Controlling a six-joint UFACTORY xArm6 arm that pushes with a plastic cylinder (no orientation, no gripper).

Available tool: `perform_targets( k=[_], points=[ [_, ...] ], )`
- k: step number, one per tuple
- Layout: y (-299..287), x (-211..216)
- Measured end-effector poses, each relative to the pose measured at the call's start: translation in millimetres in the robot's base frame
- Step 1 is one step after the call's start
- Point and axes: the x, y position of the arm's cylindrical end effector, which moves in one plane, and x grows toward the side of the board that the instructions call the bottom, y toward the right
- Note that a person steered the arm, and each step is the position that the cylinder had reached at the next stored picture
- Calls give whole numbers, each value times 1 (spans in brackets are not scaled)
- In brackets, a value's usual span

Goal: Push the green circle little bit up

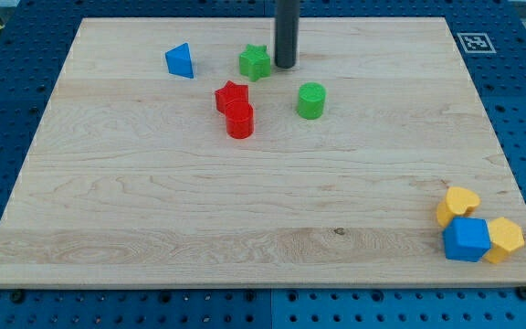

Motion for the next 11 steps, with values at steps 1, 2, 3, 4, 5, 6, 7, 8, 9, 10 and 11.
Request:
perform_targets(
  k=[1, 2, 3, 4, 5, 6, 7, 8, 9, 10, 11],
  points=[
    [49, 16],
    [51, 72],
    [51, 126],
    [51, 128],
    [26, 138],
    [8, 146],
    [5, 141],
    [0, 116],
    [0, 112],
    [0, 112],
    [3, 110]
  ],
)
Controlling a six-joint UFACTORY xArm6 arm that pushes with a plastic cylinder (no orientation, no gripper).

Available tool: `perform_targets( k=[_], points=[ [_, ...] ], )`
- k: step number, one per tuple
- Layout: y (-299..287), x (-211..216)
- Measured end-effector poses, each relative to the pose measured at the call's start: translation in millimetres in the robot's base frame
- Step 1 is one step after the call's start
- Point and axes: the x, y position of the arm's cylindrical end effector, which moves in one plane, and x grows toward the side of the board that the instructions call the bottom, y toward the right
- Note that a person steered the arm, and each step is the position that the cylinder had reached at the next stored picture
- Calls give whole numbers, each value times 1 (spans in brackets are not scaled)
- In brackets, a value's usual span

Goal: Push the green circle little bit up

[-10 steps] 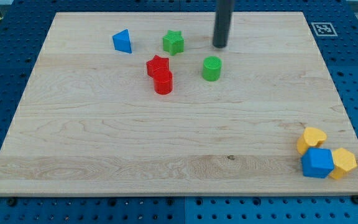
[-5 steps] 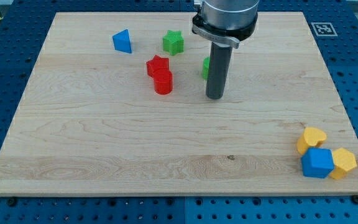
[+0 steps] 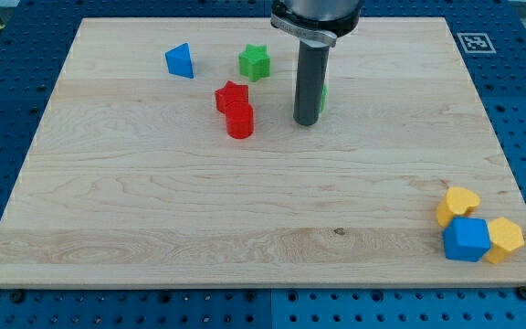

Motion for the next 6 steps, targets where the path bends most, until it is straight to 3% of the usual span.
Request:
perform_targets(
  k=[6],
  points=[
    [16, -59]
  ],
)
